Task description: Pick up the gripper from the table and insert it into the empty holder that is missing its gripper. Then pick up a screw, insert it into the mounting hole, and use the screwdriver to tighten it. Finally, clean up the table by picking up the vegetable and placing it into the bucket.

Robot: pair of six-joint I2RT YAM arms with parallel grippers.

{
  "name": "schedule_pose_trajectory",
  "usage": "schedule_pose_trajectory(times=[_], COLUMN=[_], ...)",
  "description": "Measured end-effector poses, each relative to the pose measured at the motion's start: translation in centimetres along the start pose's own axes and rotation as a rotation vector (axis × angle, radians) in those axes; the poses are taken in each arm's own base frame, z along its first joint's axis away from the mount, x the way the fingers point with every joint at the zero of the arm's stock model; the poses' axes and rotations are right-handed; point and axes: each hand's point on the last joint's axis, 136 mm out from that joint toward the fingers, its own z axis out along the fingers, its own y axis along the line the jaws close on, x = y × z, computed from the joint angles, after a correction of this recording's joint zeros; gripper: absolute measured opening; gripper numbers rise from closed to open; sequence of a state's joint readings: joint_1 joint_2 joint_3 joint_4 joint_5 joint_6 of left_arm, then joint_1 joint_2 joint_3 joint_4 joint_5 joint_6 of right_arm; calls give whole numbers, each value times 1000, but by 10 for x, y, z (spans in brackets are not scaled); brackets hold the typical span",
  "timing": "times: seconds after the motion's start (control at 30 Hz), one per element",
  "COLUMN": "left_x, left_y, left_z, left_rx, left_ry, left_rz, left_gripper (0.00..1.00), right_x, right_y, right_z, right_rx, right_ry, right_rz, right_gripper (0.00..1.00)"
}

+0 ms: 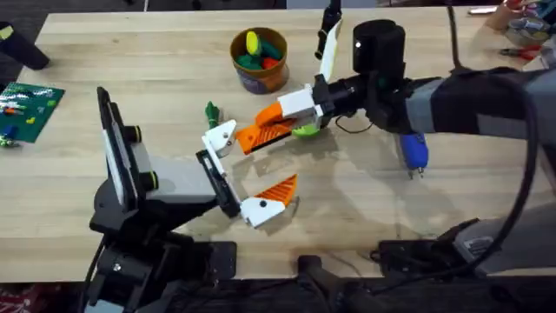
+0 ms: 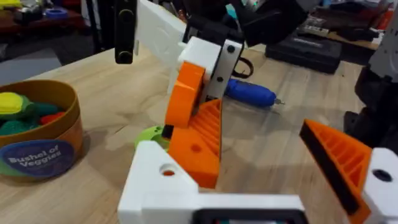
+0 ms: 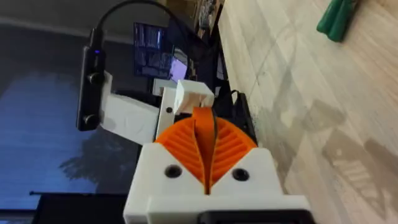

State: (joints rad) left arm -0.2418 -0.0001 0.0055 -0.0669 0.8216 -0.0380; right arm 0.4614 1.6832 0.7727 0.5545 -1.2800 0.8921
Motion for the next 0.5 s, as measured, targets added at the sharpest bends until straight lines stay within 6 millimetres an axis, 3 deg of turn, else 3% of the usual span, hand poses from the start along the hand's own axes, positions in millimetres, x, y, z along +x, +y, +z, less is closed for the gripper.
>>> schedule_pose_trajectory(times=[0.5], left_x=[-1], left_y=[3], left_z=[0], left_rx=[-15], left_ry=[-5], left_rz=[17], left_gripper=[984], right_x=[-7], right_y=[15], right_z=[7], right_rx=[-54], right_ry=[6], right_rz=[-68], right_gripper=[22])
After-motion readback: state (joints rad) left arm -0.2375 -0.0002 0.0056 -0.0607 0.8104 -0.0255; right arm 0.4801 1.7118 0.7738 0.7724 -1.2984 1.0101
